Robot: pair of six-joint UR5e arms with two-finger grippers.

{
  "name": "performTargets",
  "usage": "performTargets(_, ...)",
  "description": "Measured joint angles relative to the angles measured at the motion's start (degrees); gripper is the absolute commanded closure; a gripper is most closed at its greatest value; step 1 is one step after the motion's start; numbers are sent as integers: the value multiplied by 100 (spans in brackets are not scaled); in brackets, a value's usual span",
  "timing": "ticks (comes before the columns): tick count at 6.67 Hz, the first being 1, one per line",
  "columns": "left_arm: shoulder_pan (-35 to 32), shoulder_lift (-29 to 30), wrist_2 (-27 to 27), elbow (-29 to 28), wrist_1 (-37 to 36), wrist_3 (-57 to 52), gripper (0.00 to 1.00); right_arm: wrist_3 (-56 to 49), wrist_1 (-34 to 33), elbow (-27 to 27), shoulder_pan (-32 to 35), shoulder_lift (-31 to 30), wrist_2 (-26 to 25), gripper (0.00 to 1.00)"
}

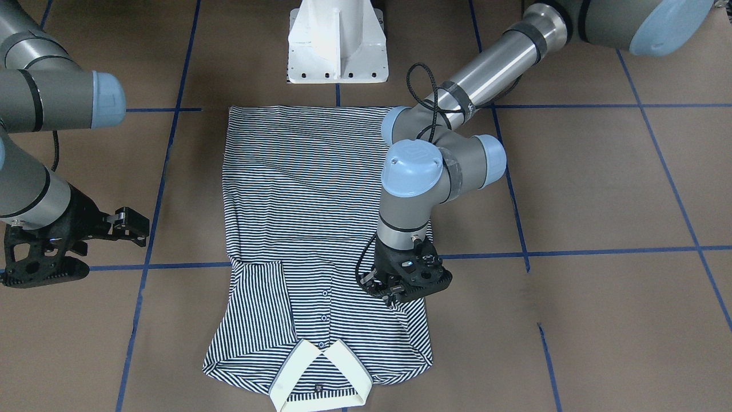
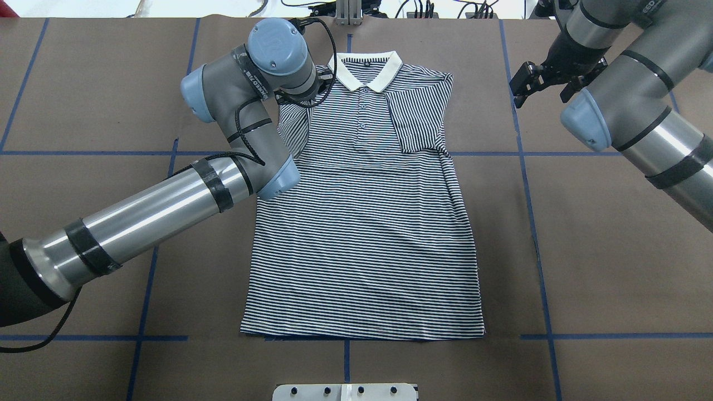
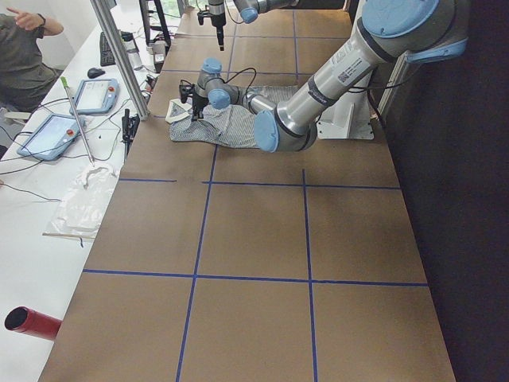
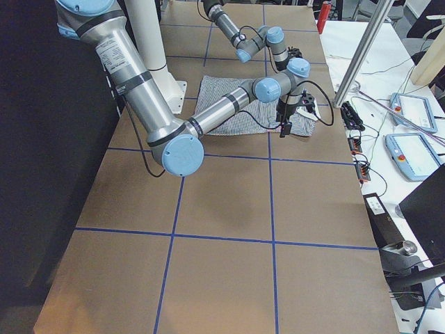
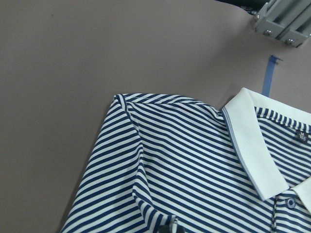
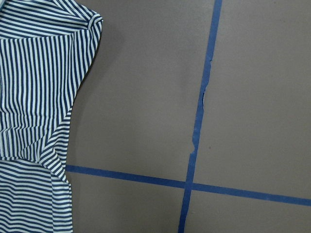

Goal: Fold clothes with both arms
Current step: 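Grasp the sleeve with the left gripper and fold it inward over the shirt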

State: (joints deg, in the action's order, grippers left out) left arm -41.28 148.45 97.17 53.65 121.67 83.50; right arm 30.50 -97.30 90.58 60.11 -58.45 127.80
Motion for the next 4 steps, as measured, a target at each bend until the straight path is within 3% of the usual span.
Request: performTargets(4, -12, 26, -14, -39, 427, -184, 0, 2, 331, -68, -8, -121, -23, 0)
